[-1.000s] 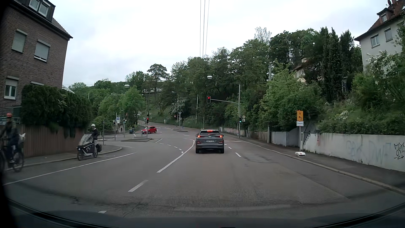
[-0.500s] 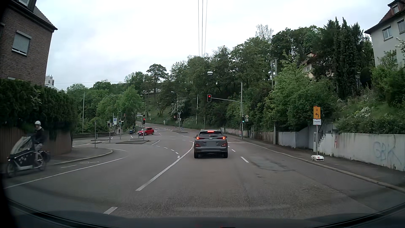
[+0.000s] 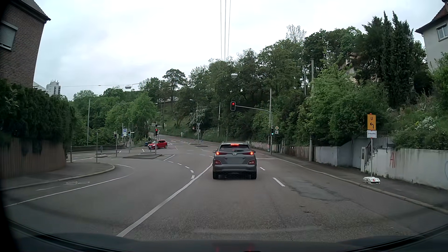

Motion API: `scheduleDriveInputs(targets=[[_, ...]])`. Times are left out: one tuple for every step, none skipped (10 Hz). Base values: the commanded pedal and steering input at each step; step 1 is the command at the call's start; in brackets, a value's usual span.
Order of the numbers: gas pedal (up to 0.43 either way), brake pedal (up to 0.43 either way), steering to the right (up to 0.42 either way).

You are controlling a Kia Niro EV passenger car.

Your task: Follow the waypoints while adhering to traffic rules and regulations

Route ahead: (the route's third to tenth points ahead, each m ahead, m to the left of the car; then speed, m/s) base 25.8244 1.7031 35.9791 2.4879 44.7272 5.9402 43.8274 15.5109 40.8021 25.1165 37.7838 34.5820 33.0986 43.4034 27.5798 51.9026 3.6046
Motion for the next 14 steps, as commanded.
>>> scheduleDriveInputs(targets=[[0.000, 0.232, 0.001], [0.000, 0.213, 0.005], [0.000, 0.195, 0.011], [0.000, 0.183, 0.012], [0.000, 0.183, 0.012], [0.000, 0.171, 0.015], [0.000, 0.165, 0.015], [0.000, 0.165, 0.015], [0.000, 0.165, 0.015], [0.000, 0.165, 0.013], [0.000, 0.159, 0.012], [0.000, 0.165, 0.011], [0.000, 0.183, 0.005], [0.000, 0.195, -0.001]])
